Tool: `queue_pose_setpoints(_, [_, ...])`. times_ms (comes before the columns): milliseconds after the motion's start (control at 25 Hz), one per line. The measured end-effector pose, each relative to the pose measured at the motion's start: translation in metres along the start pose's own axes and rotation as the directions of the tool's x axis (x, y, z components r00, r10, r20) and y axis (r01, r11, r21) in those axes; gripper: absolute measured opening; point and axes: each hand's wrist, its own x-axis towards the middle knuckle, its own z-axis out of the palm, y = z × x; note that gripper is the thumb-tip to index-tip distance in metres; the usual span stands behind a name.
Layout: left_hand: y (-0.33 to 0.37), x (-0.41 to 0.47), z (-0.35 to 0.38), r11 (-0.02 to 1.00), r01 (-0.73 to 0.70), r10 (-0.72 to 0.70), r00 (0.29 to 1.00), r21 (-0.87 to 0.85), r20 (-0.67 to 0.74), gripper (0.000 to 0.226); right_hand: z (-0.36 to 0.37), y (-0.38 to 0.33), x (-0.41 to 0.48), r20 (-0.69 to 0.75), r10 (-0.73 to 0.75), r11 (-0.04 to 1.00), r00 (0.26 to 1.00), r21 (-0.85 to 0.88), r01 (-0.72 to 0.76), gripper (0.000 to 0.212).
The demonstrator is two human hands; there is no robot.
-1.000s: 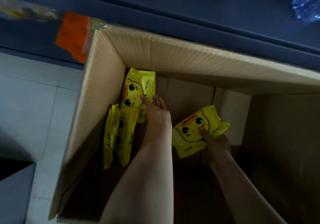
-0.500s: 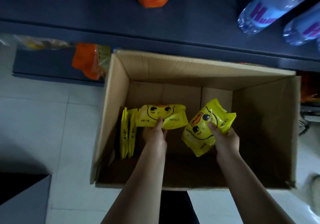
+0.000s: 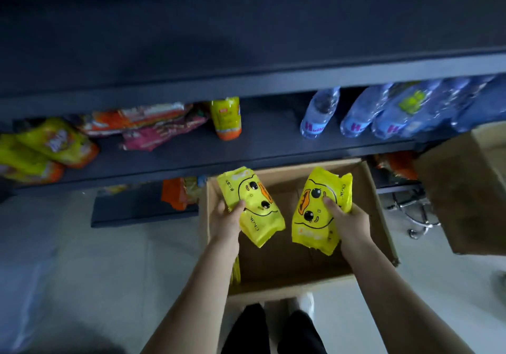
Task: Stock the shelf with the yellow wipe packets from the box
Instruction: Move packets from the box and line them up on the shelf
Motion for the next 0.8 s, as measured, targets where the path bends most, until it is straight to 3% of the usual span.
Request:
queue_pose_setpoints(80, [0.03,-0.023,-0.004,0.984,-0.135,0.135,0.991,0.113,0.014,0.002,-0.012,-0.031,-0.016,-0.001,-0.058,0.998,0.998,0.019,0.058,0.018])
queue_pose_setpoints(200, [0.066,-0.071,-0.001,0.898,-0.318,0.311,0.948,0.306,0.073,0.013,-0.04,-0.075,-0.046,0.021,-0.104,0.992,0.994,0.07,0.102,0.019])
queue_pose_setpoints(320, [0.096,-0.131,0.005,0.835,-0.459,0.437,0.888,0.303,0.142,0.011,-0.081,-0.116,-0.075,0.081,-0.146,0.982,0.986,0.135,0.134,0.02])
queue_pose_setpoints(480, [0.123,-0.219,0.018,0.699,-0.629,0.594,0.776,0.34,0.212,0.038,-0.155,-0.161,-0.109,0.159,-0.302,0.948,0.94,0.155,0.278,0.016])
queue_pose_setpoints(680, [0.163,-0.321,0.041,0.533,-0.759,0.738,0.634,0.375,0.234,0.005,-0.236,-0.203,-0.152,0.175,-0.437,0.892,0.882,0.212,0.399,0.014])
queue_pose_setpoints(800, [0.194,-0.374,0.057,0.413,-0.814,0.811,0.533,0.408,0.243,0.006,-0.273,-0.231,-0.174,0.154,-0.513,0.849,0.845,0.239,0.472,0.01])
